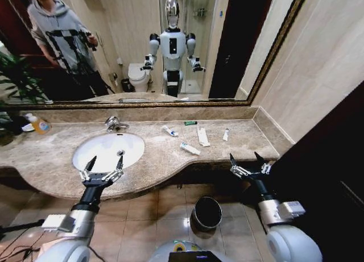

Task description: Pick up the trash from the sink and place it in the trash bin.

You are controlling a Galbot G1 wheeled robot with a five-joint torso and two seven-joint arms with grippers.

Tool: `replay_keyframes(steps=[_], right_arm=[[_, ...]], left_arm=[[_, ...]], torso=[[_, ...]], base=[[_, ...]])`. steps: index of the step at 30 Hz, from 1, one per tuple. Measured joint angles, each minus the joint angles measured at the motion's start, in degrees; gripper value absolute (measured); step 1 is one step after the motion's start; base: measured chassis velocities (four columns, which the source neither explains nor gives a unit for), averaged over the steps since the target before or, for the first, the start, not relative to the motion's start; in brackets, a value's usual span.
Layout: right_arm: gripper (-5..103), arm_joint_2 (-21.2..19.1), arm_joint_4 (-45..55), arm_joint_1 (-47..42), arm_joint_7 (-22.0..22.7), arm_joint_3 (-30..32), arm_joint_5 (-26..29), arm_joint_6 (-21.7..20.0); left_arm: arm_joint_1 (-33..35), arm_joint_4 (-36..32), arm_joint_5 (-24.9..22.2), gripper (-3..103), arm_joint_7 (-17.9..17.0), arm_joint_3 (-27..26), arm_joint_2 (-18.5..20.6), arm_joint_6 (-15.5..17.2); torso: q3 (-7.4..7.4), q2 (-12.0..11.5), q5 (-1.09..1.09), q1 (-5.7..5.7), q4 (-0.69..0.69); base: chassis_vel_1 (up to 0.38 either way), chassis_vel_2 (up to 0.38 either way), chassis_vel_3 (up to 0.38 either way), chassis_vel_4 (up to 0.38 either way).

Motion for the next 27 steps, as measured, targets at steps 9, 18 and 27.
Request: replay_keyframes(steps=[9, 18, 27], right_arm=[[100, 0.7, 1.6, -0.1, -0.8, 0.3, 1.4, -0.6], [100, 0.4, 3.0, -0.8, -0.6, -0.5, 2.0, -3.3], [100, -1.2, 1.6, -1.4, -0.9, 0.1, 2.1, -3.0]], left_arm=[[0.0, 0.0, 0.0, 100, 0.0, 0.0, 0.0, 0.0], [0.0, 0.0, 0.0, 100, 0.0, 0.0, 0.0, 0.0], [0.0, 0.0, 0.0, 100, 0.0, 0.0, 0.0, 0.0]], torso=[[0.0, 0.0, 0.0, 0.0, 0.0], [0.0, 0.0, 0.0, 0.0, 0.0], [0.0, 0.0, 0.0, 0.0, 0.0]], base=[[0.0, 0.0, 0.0, 0.0], [0.0, 0.0, 0.0, 0.0], [0.0, 0.0, 0.0, 0.0]])
